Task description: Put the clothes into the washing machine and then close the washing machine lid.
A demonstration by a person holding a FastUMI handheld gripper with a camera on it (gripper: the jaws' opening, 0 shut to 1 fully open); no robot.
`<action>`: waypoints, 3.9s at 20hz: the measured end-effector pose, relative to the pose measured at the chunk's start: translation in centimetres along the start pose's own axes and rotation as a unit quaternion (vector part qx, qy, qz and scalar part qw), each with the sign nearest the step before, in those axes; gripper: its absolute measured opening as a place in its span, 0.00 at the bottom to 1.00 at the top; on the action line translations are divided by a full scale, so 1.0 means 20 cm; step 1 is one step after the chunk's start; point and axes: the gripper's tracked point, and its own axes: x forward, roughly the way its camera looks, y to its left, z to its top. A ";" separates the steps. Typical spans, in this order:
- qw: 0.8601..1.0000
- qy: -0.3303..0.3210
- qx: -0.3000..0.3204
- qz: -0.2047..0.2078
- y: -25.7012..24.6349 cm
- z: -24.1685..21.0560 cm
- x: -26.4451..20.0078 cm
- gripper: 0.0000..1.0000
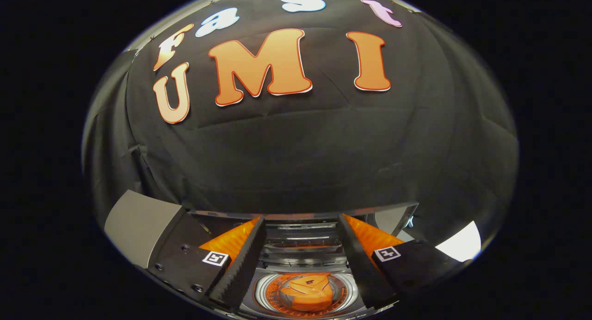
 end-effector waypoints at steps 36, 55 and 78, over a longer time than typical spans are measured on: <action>0.999 -0.015 -0.021 -0.030 0.02 -0.36 -0.30 0.99; 0.992 0.117 0.030 -0.027 -0.01 -1.15 -0.25 0.99; 0.985 -0.166 -0.022 -0.027 0.29 0.07 -1.36 0.98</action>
